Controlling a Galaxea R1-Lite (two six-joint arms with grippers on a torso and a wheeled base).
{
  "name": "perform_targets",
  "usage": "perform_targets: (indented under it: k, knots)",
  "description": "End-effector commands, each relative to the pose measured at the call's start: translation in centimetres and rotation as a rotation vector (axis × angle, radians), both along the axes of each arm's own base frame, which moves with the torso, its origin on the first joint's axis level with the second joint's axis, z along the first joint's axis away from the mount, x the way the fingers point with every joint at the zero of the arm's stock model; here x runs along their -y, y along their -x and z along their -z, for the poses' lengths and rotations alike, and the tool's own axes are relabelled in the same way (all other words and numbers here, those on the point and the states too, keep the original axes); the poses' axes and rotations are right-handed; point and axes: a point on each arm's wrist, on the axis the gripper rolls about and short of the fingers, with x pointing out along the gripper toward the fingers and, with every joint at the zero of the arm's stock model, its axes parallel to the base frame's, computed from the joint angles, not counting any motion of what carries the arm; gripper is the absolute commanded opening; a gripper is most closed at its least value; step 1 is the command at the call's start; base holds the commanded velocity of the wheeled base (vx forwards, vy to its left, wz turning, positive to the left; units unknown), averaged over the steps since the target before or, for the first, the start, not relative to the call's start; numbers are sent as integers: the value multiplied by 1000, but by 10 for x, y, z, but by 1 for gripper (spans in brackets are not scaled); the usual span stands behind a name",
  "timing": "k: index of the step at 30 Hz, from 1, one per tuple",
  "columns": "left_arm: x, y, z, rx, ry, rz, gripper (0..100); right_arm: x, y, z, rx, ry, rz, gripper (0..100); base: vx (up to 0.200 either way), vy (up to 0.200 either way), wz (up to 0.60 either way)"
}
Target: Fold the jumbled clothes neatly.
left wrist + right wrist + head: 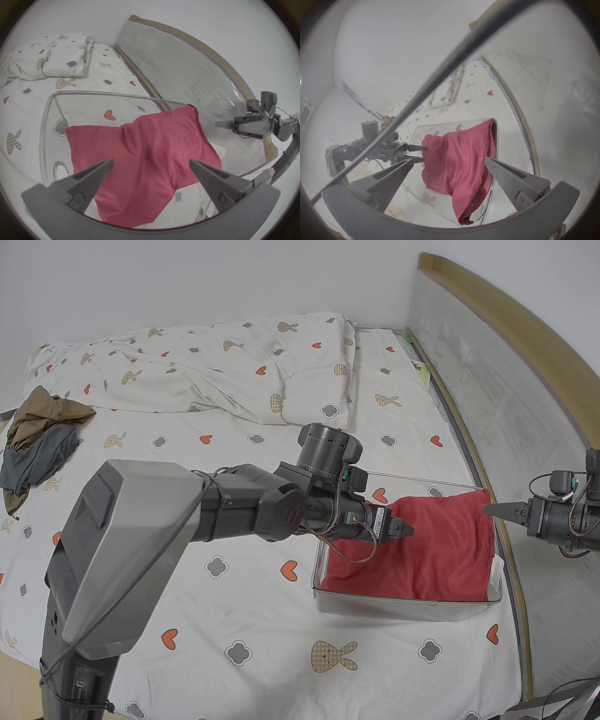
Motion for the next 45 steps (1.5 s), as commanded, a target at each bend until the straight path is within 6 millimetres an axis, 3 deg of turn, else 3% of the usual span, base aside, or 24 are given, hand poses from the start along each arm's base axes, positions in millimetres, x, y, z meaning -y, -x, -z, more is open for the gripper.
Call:
perform_targets:
  k: [1, 9, 18, 22, 23, 25, 27, 28, 29, 30, 31, 32, 34, 36, 37, 38, 40, 42, 43, 44, 45]
  knots:
    - [5, -10, 21, -21, -19, -7, 100, 2, 20, -19, 79, -1, 9, 100, 0, 0, 0]
    - [-7, -22, 27, -42, -36, -42, 100, -1, 39, -24, 115, -15, -16, 100, 0, 0, 0]
    - [-3, 4, -27, 4, 44, -21, 100, -4, 64, -26, 146, -67, -127, 100, 0, 0, 0]
    - [-7, 39, -77, 38, 115, 6, 100, -7, 82, -27, 183, -66, -148, 100, 0, 0, 0]
    - [-8, 40, -79, 40, 117, 6, 100, -8, 83, -27, 184, -66, -150, 100, 0, 0, 0]
    - [-22, 61, -107, 68, 139, 17, 100, -10, 98, -25, 209, -61, -171, 100, 0, 0, 0]
    - [-25, 65, -111, 72, 140, 16, 100, -10, 101, -24, 213, -60, -175, 100, 0, 0, 0]
    - [-50, 91, -135, 93, 148, 7, 100, -10, 121, -16, 235, -56, -194, 100, 0, 0, 0]
    - [-58, 99, -140, 96, 146, -1, 100, -10, 126, -12, 237, -51, -199, 100, 0, 0, 0]
    - [-58, 99, -140, 96, 146, -1, 100, -10, 126, -12, 237, -51, -199, 100, 0, 0, 0]
    - [-83, 119, -148, 86, 113, -37, 100, -9, 138, -1, 251, -23, -204, 100, 0, 0, 0]
    - [-90, 124, -149, 82, 100, -51, 100, -8, 142, 3, 259, -10, -202, 100, 0, 0, 0]
    - [-132, 154, -154, 73, -18, -110, 100, -6, 159, 23, 280, 55, -205, 100, 0, 0, 0]
    - [-156, 173, -154, 74, -98, -136, 100, -4, 169, 35, 301, 106, -193, 100, 0, 0, 0]
    - [-183, 195, -151, 79, -184, -167, 100, -1, 178, 44, 332, 153, -166, 100, 0, 0, 0]
    - [-185, 197, -151, 80, -192, -171, 100, -1, 179, 45, 335, 158, -162, 100, 0, 0, 0]
    - [-229, 241, -140, 87, -286, -265, 100, 2, 197, 64, 387, 227, -88, 100, 0, 0, 0]
    - [-256, 270, -124, 86, -306, -349, 100, 1, 209, 80, 418, 257, -49, 100, 0, 0, 0]
    - [-256, 270, -124, 86, -306, -349, 100, 1, 209, 80, 418, 257, -49, 100, 0, 0, 0]
    - [-276, 292, -108, 77, -313, -430, 100, -1, 220, 88, 452, 272, -21, 100, 0, 0, 0]
    - [-286, 302, -98, 65, -310, -476, 100, -2, 226, 93, 453, 277, -6, 100, 0, 0, 0]
